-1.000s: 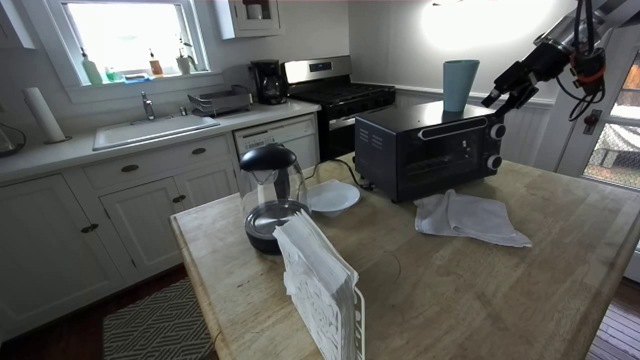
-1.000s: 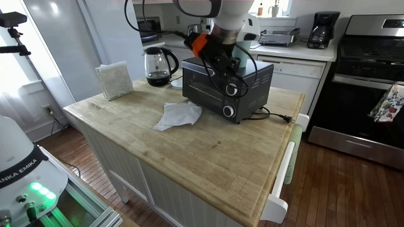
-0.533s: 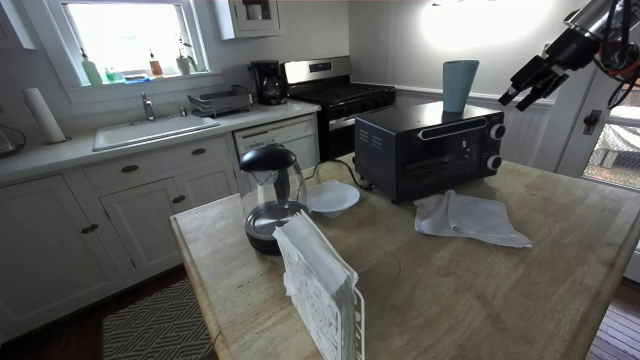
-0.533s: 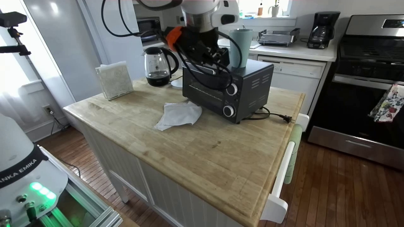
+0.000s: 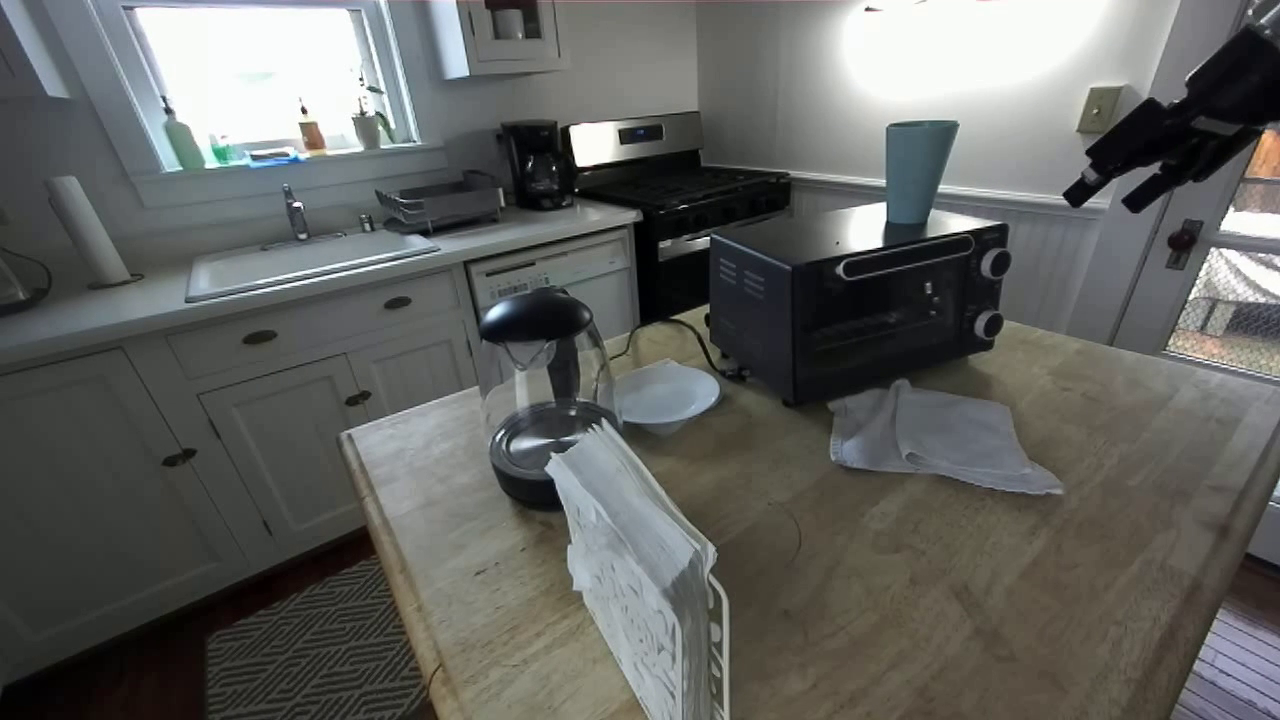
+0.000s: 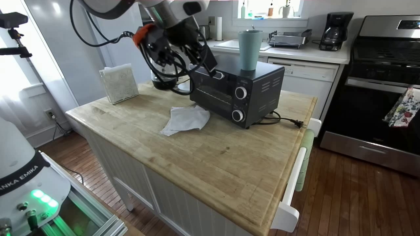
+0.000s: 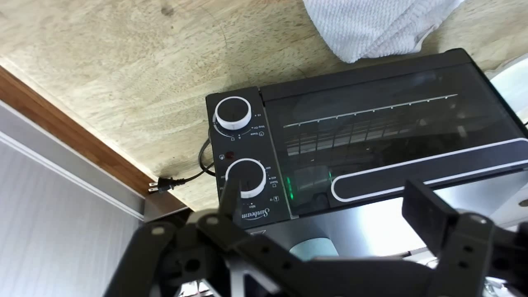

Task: Turn the top right knob in an anticlockwise direction

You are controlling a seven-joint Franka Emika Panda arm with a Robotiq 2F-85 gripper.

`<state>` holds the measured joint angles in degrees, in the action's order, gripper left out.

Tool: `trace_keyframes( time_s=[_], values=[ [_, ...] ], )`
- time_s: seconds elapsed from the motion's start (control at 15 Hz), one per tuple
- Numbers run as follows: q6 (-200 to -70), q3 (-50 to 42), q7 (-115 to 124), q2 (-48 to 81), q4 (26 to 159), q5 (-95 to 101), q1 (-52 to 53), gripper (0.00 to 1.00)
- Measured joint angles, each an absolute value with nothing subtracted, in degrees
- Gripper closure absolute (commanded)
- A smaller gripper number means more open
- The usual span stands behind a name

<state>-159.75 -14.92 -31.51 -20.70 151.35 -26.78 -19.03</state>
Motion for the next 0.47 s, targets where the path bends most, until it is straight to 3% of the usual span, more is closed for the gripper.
trace_keyframes(
  time_s=[0.47],
  values=[
    [-162.43,-15.15,-21.92,-31.64,158.24,-20.17,-18.60,0.00]
  ],
)
